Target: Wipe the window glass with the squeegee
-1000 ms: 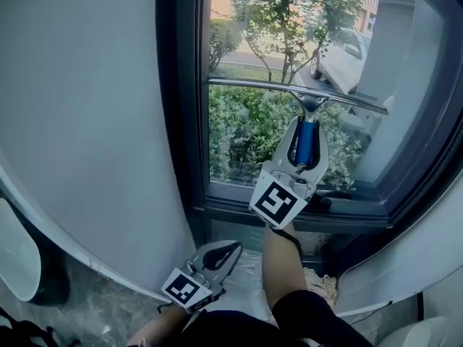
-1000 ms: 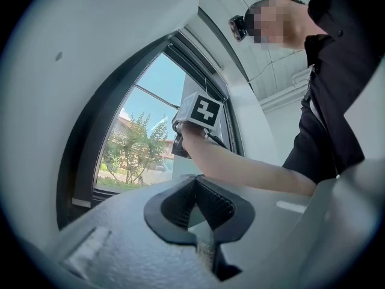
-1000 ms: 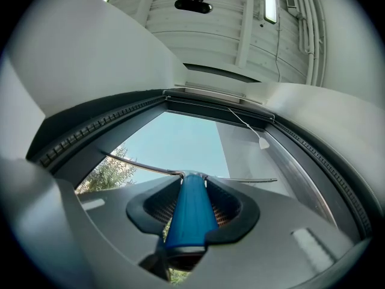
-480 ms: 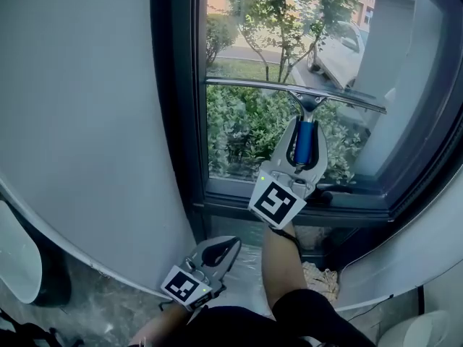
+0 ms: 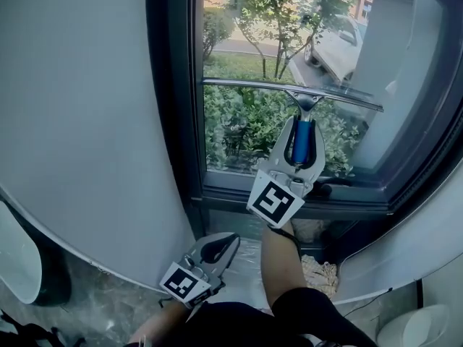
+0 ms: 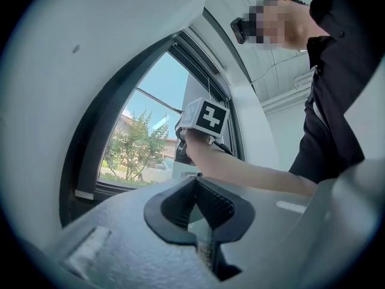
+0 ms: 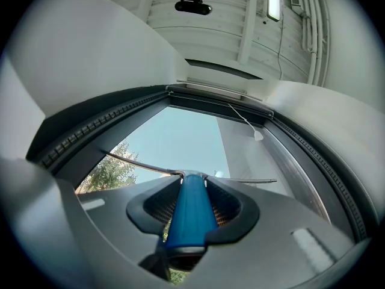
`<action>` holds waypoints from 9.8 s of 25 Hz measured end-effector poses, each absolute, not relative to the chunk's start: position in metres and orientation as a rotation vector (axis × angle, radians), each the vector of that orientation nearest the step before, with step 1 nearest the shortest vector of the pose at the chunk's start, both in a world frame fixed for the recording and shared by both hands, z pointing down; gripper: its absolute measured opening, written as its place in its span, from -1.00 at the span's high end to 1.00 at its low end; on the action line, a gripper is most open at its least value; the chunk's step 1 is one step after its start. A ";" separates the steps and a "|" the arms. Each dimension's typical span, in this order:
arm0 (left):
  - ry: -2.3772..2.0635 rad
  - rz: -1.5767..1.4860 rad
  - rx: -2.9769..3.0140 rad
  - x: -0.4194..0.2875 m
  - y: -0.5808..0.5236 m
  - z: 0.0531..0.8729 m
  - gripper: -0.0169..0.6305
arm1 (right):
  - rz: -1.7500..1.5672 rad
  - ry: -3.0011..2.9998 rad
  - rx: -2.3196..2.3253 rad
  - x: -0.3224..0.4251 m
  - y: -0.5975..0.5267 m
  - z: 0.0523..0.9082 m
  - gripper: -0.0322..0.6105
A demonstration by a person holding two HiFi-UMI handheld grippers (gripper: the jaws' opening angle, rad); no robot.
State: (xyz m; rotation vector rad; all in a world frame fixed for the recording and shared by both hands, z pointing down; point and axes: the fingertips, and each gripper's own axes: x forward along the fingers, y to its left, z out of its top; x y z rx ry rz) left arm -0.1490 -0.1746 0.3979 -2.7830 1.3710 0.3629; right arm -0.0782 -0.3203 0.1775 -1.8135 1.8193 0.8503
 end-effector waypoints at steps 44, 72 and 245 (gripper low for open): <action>1.474 0.278 -2.757 -0.160 -0.172 0.423 0.95 | 0.783 1.903 -1.873 -0.077 -0.318 0.237 0.48; 1.435 0.270 -2.819 -0.152 -0.162 0.441 0.95 | 0.760 1.917 -1.923 -0.078 -0.317 0.270 0.48; 1.743 0.394 -2.578 -0.178 0.091 0.419 0.95 | 0.567 2.338 -1.661 0.078 0.048 0.342 0.48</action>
